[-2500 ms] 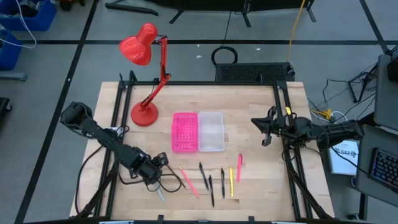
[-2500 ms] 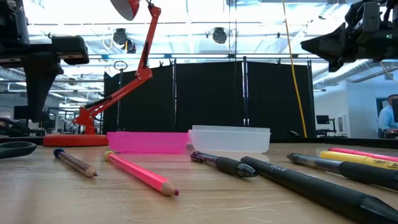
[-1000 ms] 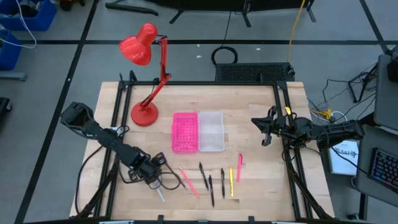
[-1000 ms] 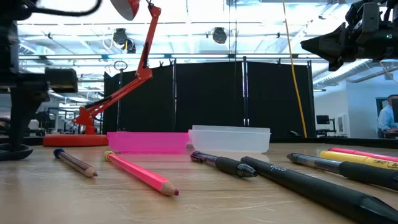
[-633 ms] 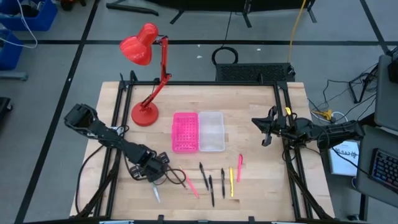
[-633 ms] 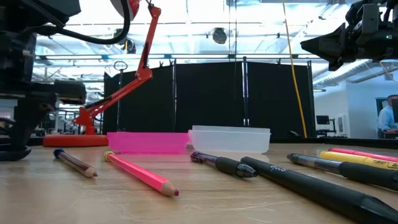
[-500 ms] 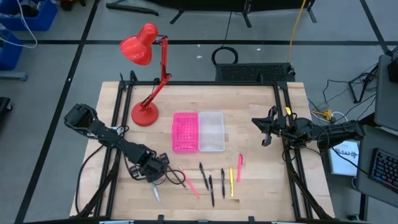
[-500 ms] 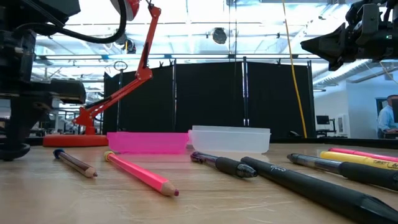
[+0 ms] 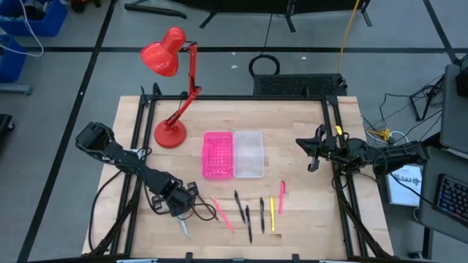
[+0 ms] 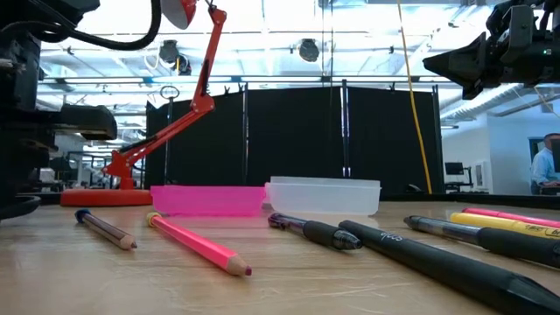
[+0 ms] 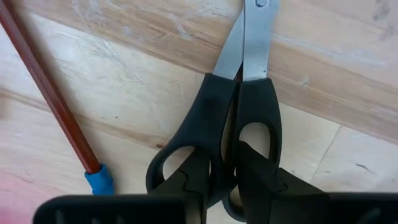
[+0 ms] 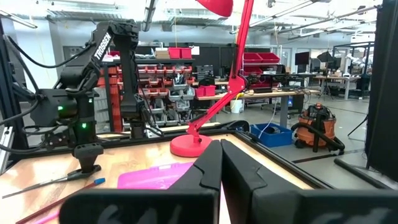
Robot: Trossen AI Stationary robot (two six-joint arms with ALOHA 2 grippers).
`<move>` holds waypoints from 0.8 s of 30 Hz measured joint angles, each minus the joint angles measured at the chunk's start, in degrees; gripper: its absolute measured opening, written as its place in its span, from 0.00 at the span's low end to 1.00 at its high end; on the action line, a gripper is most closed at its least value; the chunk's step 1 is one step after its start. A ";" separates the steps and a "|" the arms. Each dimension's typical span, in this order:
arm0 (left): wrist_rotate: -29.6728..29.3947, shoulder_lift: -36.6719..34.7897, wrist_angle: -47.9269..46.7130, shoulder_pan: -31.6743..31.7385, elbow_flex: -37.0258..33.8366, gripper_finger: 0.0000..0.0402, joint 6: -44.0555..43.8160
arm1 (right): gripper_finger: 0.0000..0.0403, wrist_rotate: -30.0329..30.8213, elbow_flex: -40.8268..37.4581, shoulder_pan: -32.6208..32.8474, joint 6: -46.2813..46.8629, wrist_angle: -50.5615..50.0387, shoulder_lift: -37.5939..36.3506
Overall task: Pick & place school supplies into a supply box
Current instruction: Put the black scissors into the supply box
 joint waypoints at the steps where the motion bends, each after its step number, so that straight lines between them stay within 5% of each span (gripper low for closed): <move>1: -0.10 0.03 -0.74 -0.14 0.61 0.15 0.16 | 0.00 0.00 0.02 0.00 0.00 0.00 0.06; 24: -15.54 -1.00 -14.50 4.13 21.73 0.09 14.94 | 0.00 0.02 0.01 -0.02 0.85 0.42 1.46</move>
